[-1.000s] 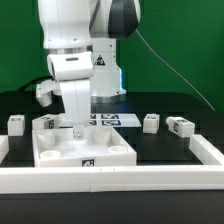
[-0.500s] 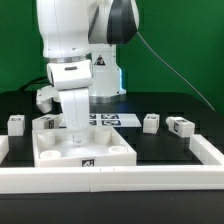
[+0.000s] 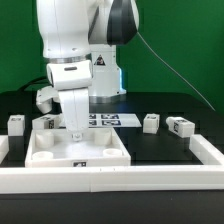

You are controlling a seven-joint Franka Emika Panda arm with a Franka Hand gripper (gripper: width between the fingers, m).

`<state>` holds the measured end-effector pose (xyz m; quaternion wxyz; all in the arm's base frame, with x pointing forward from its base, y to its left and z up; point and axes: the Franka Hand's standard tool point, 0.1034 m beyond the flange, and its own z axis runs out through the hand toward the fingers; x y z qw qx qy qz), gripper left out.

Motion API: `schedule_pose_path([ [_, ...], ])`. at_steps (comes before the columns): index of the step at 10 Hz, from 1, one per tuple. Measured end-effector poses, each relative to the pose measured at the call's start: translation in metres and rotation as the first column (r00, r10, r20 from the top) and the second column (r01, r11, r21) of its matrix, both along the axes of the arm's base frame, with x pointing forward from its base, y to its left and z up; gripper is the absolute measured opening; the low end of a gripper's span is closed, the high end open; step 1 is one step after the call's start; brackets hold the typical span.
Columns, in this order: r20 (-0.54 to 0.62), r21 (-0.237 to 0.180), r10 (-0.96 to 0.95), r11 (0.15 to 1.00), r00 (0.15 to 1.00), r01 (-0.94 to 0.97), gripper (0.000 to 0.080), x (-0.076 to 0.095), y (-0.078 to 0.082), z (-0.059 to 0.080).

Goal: Assemble square table

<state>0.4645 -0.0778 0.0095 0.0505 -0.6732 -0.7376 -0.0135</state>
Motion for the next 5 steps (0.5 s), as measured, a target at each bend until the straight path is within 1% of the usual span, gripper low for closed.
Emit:
schedule_pose_path([
  [4,0.002,-0.001,0.000,1.000,1.000,0.000,0.0060,0.0004,-0.0002,0.0001],
  [5,0.004,-0.001,-0.019,1.000,1.000,0.019,0.0060,0.0004,0.0026,-0.0002],
])
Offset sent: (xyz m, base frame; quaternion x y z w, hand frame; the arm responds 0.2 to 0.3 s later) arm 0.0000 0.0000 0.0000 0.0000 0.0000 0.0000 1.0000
